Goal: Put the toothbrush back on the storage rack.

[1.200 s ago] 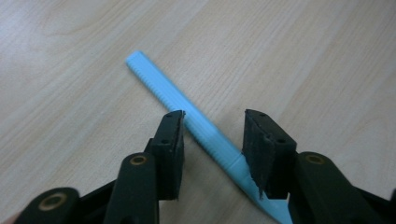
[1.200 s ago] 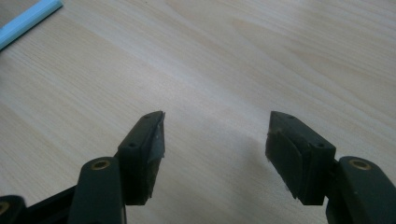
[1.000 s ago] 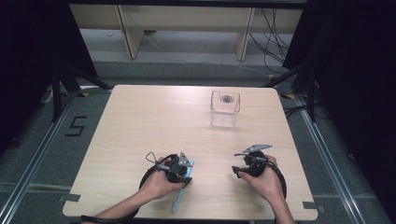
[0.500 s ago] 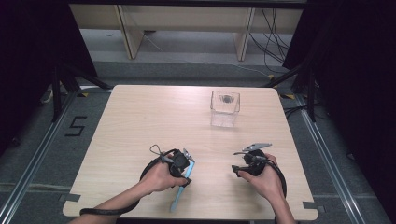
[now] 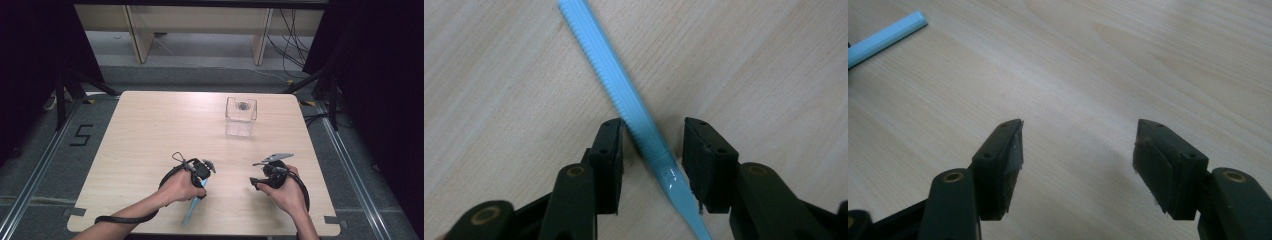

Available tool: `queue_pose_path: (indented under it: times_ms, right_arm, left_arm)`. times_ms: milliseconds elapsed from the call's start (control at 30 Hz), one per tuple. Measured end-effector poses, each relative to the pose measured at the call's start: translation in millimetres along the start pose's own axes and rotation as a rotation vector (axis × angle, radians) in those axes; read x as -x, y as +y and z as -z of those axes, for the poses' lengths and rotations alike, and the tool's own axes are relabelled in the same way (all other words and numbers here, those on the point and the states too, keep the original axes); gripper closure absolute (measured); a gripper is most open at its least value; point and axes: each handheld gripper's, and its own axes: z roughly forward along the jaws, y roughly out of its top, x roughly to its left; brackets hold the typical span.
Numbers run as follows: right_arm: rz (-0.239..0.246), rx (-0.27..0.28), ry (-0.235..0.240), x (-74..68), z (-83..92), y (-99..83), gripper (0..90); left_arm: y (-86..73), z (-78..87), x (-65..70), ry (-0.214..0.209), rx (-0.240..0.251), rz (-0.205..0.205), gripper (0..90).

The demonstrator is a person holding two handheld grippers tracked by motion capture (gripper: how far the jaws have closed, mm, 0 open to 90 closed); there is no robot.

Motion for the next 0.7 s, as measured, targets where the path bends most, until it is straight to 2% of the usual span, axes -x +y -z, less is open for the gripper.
queue_pose_path:
  times_ms: [33, 100, 133, 167, 200, 333, 367, 400, 467, 500, 600, 700]
  right_arm:
    - [0.005, -0.014, 0.0, 0.7, 1.2, 0.3, 37.2]
    - [0.0, -0.014, 0.003, 0.7, 1.2, 0.1, 37.2]
    - [0.007, -0.016, 0.006, 1.2, 1.5, 0.2, 37.1]
    - [0.007, -0.016, 0.006, 1.2, 1.5, 0.2, 37.1]
    - [-0.004, -0.014, 0.005, 0.2, 1.7, 0.2, 37.1]
    - [0.006, -0.013, 0.006, 0.6, 1.5, 0.4, 37.1]
    - [0.004, -0.013, 0.006, 0.5, 1.3, 0.4, 37.1]
    - [-0.006, -0.016, 0.01, -0.5, 1.1, 0.3, 37.1]
    - [0.004, -0.015, 0.014, 0.3, 0.3, 0.4, 37.1]
    - [-0.003, -0.004, 0.013, -0.4, -0.9, 0.0, 37.1]
    - [-0.005, -0.005, 0.017, -1.1, -0.9, 0.2, 37.1]
    - [0.006, -0.017, 0.026, -1.6, 0.0, 0.9, 37.1]
  left_arm:
    - [0.3, 1.2, 0.1, 0.009, -0.018, -0.024, 61.2]
    - [-0.4, 0.1, 1.8, 0.017, -0.007, -0.029, 62.6]
    - [-0.8, 1.1, 2.2, 0.019, -0.025, -0.075, 65.8]
    - [-0.8, 1.1, 2.2, 0.019, -0.025, -0.075, 67.3]
    - [-1.2, 1.7, 2.3, 0.013, -0.031, -0.105, 69.1]
    - [-3.2, 2.1, 0.2, 0.0, -0.028, -0.152, 75.8]
    - [-3.2, 2.1, 0.2, 0.0, -0.028, -0.152, 77.2]
    - [-3.8, 1.9, -1.2, -0.012, -0.028, -0.176, 77.8]
    - [-3.9, 2.1, -1.8, -0.014, -0.034, -0.188, 78.0]
    - [-3.5, 2.8, -2.9, -0.024, -0.051, -0.216, 78.0]
    - [-3.8, 2.8, -3.9, -0.05, -0.06, -0.238, 78.1]
    - [-4.2, 3.4, -5.4, -0.061, -0.064, -0.278, 78.1]
